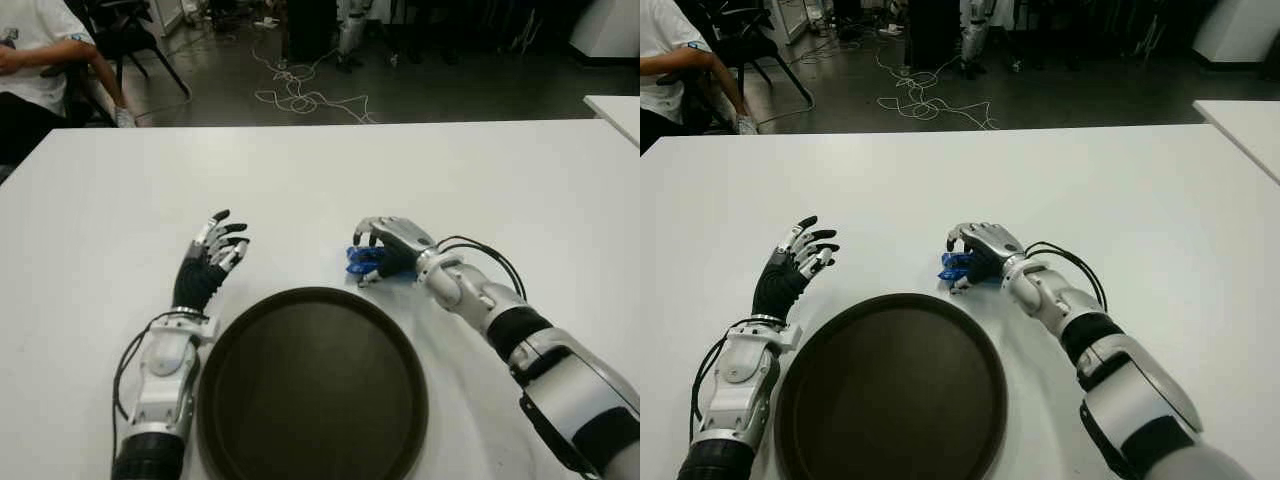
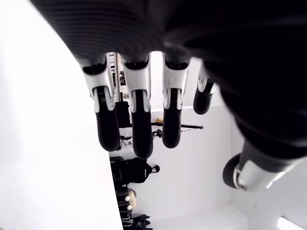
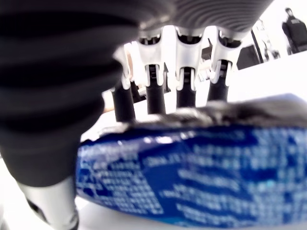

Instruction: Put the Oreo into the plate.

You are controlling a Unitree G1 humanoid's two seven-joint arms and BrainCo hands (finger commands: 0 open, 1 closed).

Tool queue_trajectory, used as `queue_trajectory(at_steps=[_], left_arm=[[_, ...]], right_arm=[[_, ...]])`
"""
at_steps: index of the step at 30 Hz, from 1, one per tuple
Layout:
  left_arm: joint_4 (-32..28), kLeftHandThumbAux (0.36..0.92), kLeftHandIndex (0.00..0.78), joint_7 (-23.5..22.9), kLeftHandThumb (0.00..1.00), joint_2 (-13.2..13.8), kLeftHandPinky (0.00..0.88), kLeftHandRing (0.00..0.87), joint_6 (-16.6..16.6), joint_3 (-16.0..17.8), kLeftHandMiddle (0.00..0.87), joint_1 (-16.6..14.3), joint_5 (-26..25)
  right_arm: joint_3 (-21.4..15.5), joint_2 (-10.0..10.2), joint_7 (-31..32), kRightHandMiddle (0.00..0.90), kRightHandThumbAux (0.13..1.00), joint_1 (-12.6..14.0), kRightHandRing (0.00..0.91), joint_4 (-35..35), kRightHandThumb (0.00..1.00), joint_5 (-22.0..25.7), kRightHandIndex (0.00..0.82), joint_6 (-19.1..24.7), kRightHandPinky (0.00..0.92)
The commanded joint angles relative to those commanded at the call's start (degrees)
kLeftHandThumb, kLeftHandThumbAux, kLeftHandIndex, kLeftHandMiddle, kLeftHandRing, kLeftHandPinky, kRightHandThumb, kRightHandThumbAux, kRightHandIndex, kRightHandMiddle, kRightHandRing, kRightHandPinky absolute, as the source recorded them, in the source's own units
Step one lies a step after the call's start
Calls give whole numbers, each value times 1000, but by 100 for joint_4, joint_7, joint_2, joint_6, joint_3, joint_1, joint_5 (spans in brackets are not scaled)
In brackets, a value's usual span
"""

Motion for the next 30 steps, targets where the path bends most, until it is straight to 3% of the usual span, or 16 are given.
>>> queue_trajectory(at_steps=[7,12,30], left_arm=[[-36,587,114,3,391,-12,326,295,23,-7,266,13,-13],[-48,581,116,-24,392,-20,319,296,26,-10,269,16,-46],[-140,593,120,24,396,-42,321,296,49,-18,273,54,-50]], right_arm=[[1,50,-583,590,878,66,574,-96,120,-138,505,579,552],[-87,61,-662,666,869,167,656,-357,166,-81,535,910,636],[-399,25,184,758,876,507,766,-1279,175,212,620,1434,756]])
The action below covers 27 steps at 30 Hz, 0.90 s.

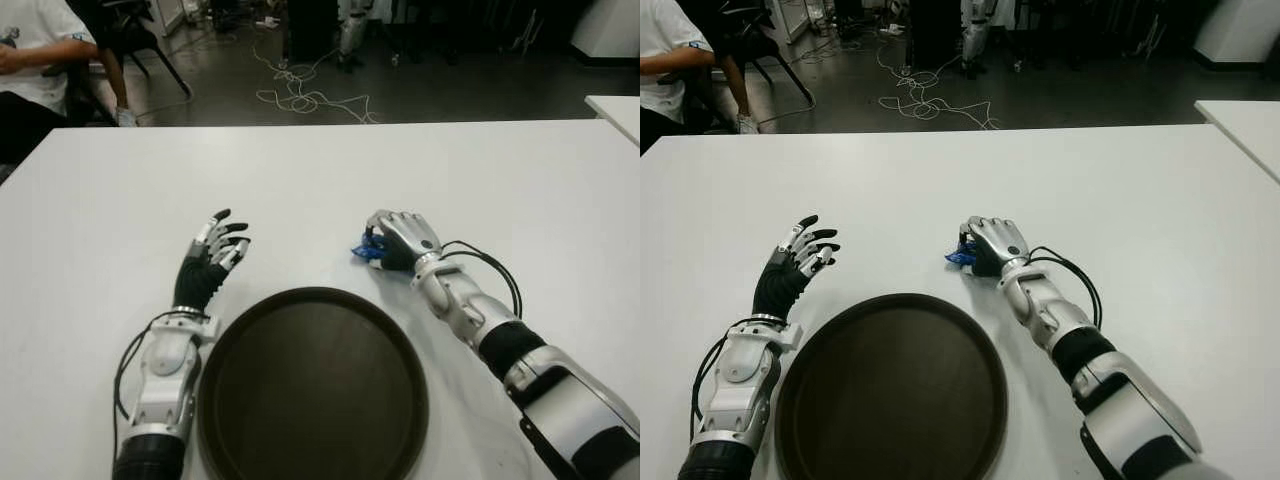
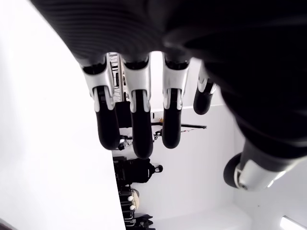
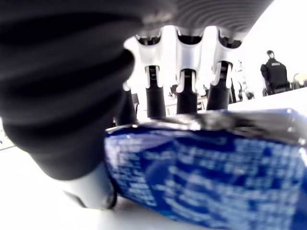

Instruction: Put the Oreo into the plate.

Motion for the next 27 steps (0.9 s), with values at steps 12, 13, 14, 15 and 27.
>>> queue_trajectory(at_steps=[12,13,14,15,27], left_arm=[[-76,586,119,12,386,-2,324,293,28,-6,265,47,5],[-86,585,119,15,385,-2,324,292,40,-6,264,51,6],[-95,584,119,18,385,-2,323,290,49,-7,261,55,7],[-102,584,119,26,385,-2,322,288,55,-8,259,58,13],[-161,563,115,38,361,20,308,291,103,-20,265,76,41]], right_arm=[[-292,39,256,763,892,174,775,-373,131,170,634,178,761],[-316,45,274,765,894,184,776,-399,122,177,637,198,763],[-334,49,290,769,897,194,779,-423,108,177,645,213,765],[-344,48,322,771,899,200,782,-452,99,173,650,238,767],[-421,45,517,779,905,250,788,-618,85,178,656,373,771]])
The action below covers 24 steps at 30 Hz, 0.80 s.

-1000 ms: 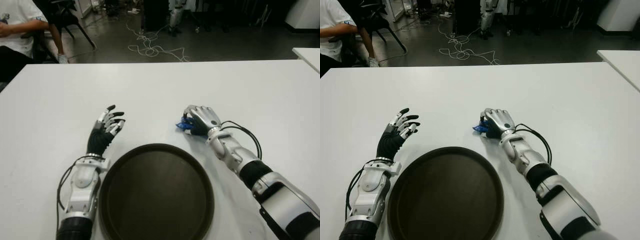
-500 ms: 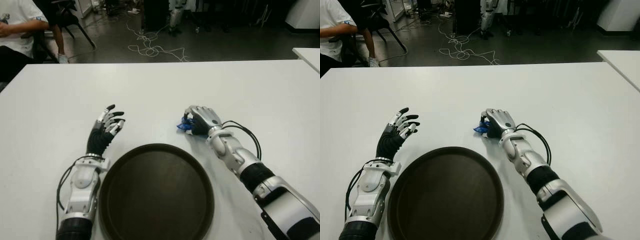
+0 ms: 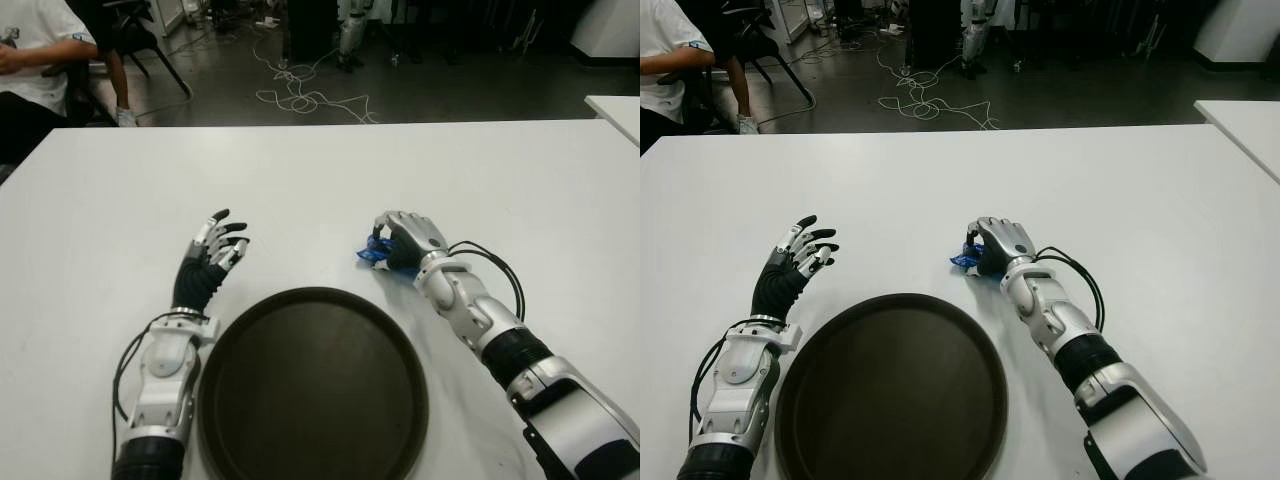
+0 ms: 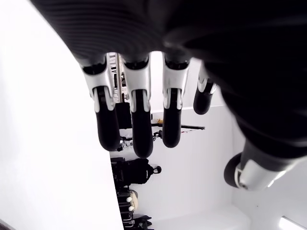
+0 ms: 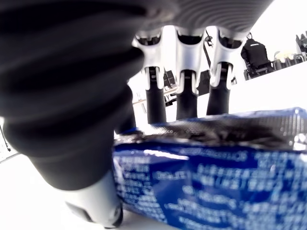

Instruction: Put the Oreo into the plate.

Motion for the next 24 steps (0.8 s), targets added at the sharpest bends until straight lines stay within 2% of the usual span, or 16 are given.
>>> queue_trajectory(at_steps=[7,15,24], left_arm=[[-26,591,121,12,375,9,313,291,-9,-10,269,8,39],[25,578,117,-3,380,5,320,291,-3,11,261,-15,14],[-16,593,116,-27,377,-10,312,285,14,-2,257,6,-9]], right_arm=[[-30,-3,-4,769,903,-10,776,45,107,2,642,-72,757],[-51,-14,-68,763,900,-5,771,68,111,-8,637,-174,757],[-79,-2,-73,757,912,-2,771,58,86,-15,625,-134,759]])
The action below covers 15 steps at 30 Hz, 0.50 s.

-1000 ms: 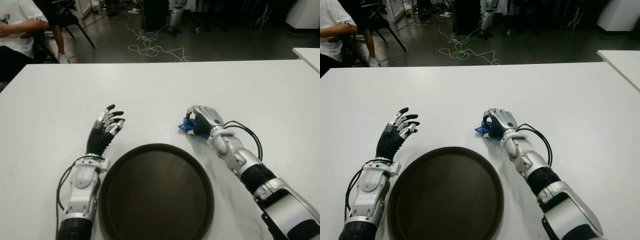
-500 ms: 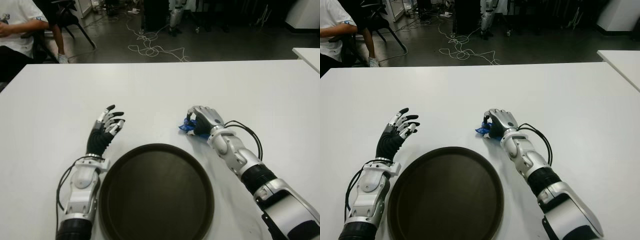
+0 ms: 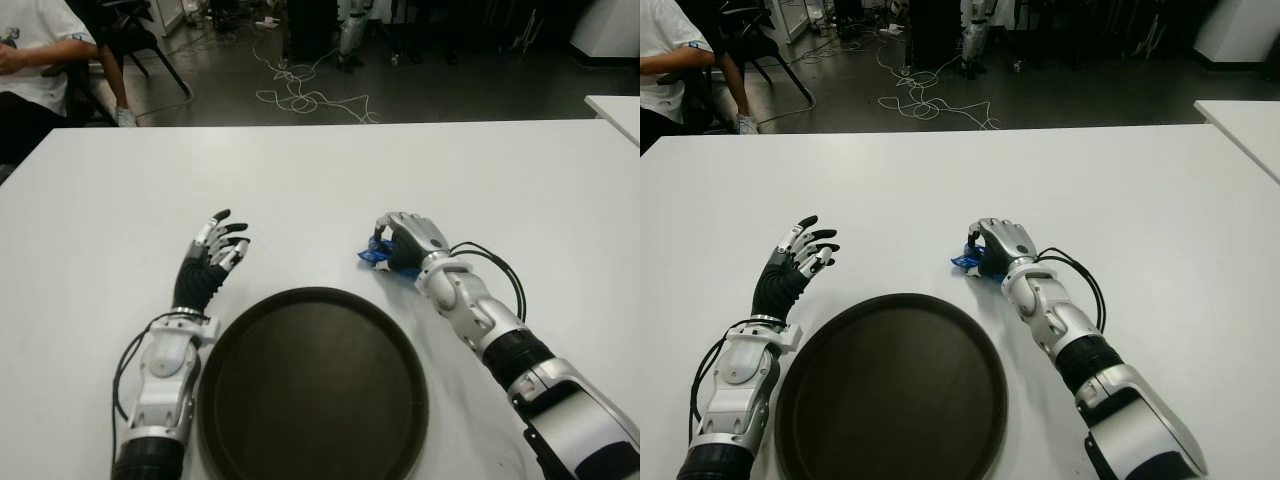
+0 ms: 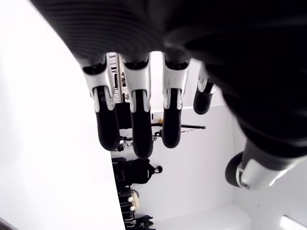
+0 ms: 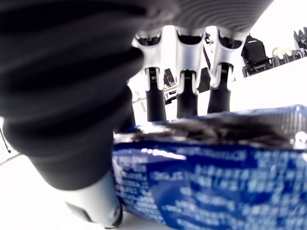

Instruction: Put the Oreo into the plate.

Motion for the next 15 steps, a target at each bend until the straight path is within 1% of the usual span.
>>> queue_trajectory(at_steps=[5,9,15], left_arm=[[10,586,116,-12,387,-5,318,290,2,-8,261,-6,-10],[60,586,119,-7,399,-9,319,291,-13,-7,265,-29,-10],[99,582,119,25,393,-13,313,292,-56,-10,267,-41,22]], right_arm=[[-4,-25,42,751,914,8,763,-28,104,6,614,-19,750],[-23,-34,58,757,912,15,767,-48,112,20,631,-24,753],[-102,-46,20,766,917,59,776,-168,79,80,633,-55,760]])
